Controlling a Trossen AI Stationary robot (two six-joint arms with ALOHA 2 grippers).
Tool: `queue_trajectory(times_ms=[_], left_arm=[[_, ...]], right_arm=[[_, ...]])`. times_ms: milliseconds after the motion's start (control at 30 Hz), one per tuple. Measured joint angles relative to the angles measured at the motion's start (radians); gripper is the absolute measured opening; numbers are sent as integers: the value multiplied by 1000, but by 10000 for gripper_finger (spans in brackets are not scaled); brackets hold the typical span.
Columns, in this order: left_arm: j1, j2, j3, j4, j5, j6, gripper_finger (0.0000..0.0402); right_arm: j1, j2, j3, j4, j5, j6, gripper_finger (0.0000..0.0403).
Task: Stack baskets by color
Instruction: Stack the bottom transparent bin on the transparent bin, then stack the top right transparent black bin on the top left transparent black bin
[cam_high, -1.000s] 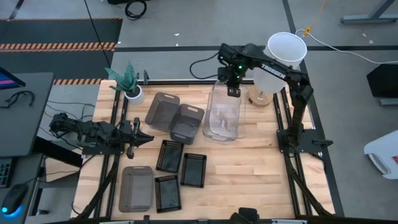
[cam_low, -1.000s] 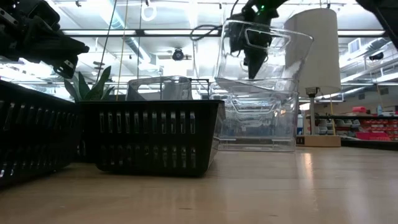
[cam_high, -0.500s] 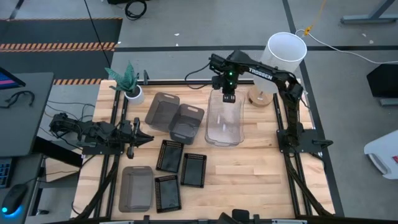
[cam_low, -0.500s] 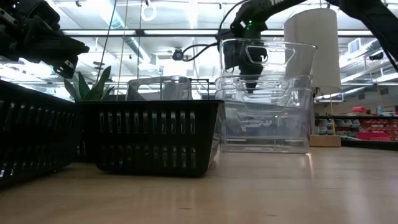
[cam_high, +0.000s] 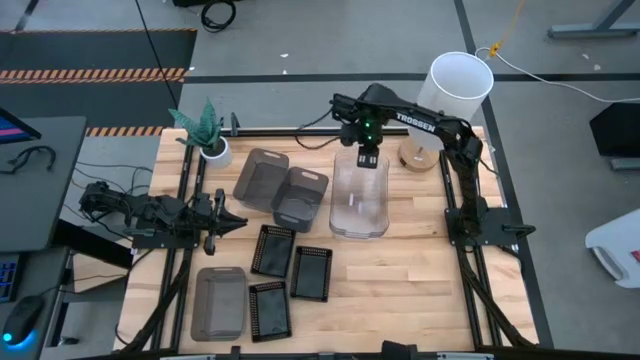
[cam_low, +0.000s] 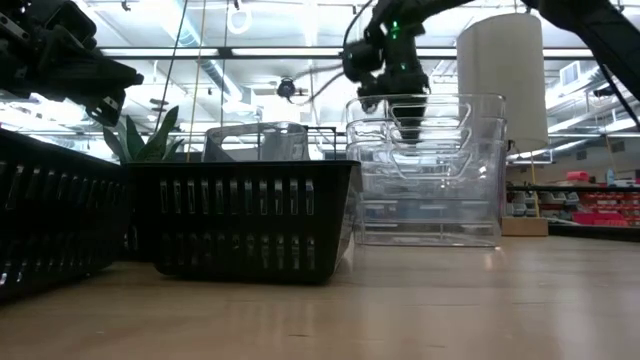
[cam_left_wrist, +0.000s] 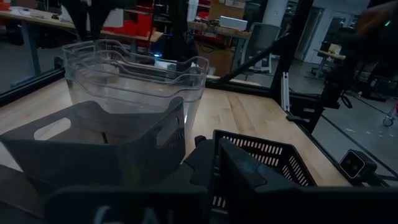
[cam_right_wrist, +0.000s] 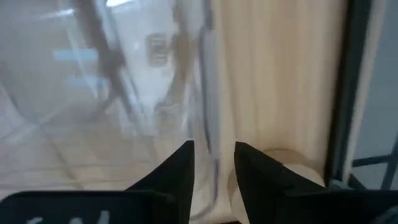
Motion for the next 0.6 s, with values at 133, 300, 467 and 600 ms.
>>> queue_trajectory(times_ms=[133, 300, 467, 600], left_arm=[[0, 0, 0, 0, 0, 0, 26], [0, 0, 0, 0, 0, 0, 31], [0, 0, 0, 0, 0, 0, 34], [0, 0, 0, 0, 0, 0, 29]], right_arm=[[32, -11, 105, 19, -26, 76, 127], [95, -11, 179, 167, -103, 125, 128], [166, -11, 150, 411, -223, 195, 128], [231, -9, 84, 549, -232, 214, 128]])
